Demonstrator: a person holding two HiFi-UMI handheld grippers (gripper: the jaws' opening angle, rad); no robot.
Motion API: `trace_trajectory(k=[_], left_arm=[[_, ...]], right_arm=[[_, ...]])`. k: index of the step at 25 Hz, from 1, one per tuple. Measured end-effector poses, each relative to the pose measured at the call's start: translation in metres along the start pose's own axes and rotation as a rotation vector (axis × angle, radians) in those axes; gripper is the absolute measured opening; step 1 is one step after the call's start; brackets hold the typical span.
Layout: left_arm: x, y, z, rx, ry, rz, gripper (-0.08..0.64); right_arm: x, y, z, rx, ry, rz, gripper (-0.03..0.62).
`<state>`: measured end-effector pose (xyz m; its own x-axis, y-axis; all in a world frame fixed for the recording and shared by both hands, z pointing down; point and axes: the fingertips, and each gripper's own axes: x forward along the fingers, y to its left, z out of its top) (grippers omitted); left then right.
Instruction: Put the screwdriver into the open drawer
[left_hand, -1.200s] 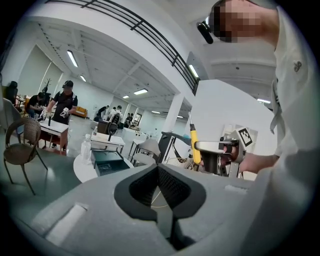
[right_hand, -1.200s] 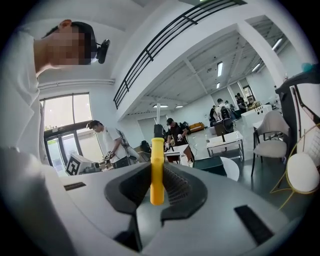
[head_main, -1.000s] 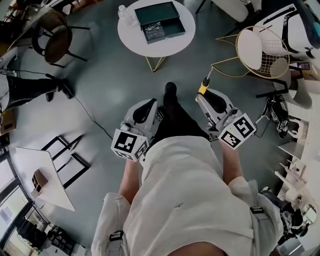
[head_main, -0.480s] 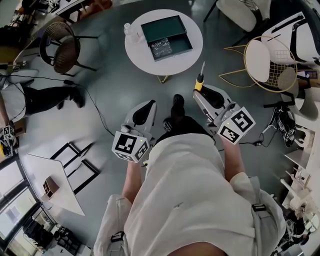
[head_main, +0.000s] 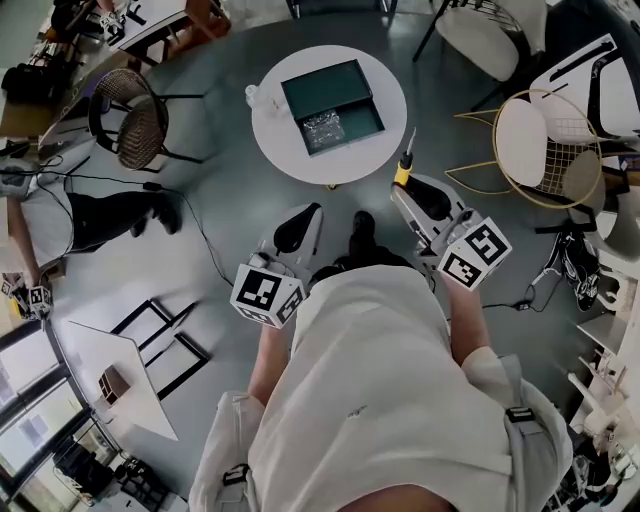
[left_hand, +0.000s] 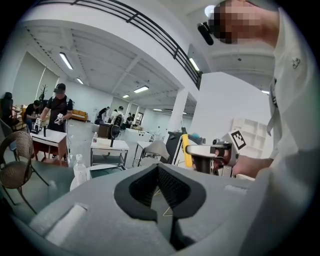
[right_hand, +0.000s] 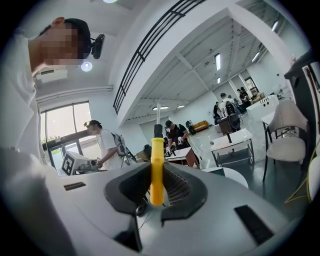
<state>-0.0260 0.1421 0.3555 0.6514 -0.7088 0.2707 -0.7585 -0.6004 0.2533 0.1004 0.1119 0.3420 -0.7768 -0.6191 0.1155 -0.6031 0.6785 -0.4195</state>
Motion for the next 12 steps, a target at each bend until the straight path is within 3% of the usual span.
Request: trace_trajectory(k=[12], left_arm=[[0.022,0.022,0.0,-0.034,0.038,0.032,0.011]], right_arm=[[0.028,-0.017,-0.016,0.065,0.077,0.045,0.077]])
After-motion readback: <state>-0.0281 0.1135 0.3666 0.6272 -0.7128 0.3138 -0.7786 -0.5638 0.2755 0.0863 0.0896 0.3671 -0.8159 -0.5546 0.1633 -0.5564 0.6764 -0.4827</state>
